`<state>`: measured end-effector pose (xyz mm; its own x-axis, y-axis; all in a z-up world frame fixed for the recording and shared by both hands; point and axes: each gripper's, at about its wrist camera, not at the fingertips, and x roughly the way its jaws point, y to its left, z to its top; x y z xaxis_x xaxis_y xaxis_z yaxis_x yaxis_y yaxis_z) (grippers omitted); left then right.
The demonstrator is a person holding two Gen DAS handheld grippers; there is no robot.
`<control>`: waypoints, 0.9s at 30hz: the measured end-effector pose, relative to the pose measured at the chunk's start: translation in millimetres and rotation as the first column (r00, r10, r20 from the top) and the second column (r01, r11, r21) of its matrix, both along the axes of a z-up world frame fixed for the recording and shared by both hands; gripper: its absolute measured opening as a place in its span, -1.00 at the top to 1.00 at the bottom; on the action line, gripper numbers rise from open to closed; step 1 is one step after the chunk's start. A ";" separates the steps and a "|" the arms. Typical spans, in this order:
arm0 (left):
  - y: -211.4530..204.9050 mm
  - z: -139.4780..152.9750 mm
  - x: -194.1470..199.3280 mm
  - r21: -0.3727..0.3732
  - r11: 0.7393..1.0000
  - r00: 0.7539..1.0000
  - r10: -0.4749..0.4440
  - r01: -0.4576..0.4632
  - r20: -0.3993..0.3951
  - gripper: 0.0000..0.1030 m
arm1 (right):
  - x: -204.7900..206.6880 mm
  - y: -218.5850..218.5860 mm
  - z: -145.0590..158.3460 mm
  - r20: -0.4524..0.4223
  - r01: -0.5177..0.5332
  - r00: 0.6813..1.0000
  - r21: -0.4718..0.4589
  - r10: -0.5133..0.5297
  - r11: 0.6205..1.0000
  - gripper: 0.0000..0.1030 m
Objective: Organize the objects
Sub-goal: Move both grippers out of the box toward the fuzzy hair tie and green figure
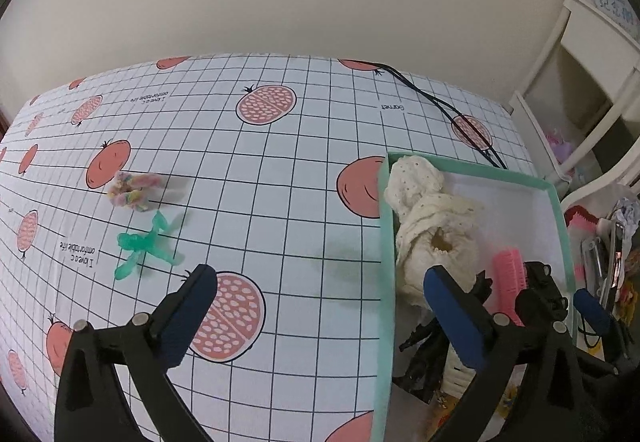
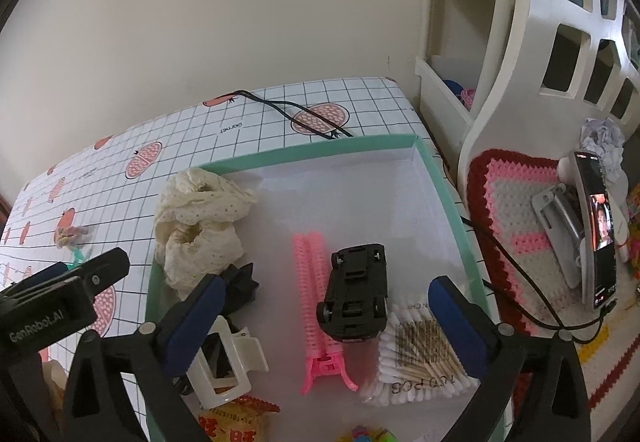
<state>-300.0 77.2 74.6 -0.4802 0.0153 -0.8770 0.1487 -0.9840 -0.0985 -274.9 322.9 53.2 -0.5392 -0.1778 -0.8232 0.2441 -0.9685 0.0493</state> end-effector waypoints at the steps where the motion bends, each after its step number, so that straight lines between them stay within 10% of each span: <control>1: -0.8 -0.6 -0.2 0.003 1.000 1.000 0.002 -0.002 0.002 -0.99 | -0.5 -0.8 0.0 -0.001 -0.001 1.000 0.000 0.001 1.000 -1.00; 27: -125.4 34.5 14.0 0.055 0.979 0.979 0.200 -0.197 -0.048 -0.99 | 20.1 -71.6 52.1 -0.147 -0.094 0.985 -0.044 0.087 0.995 -1.00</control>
<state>-286.0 -48.2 109.1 -0.5239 -0.0422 -0.8507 0.3337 -0.9291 -0.1594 -254.9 251.3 105.3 -0.6320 -0.2706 -0.7262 0.3389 -0.9392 0.0550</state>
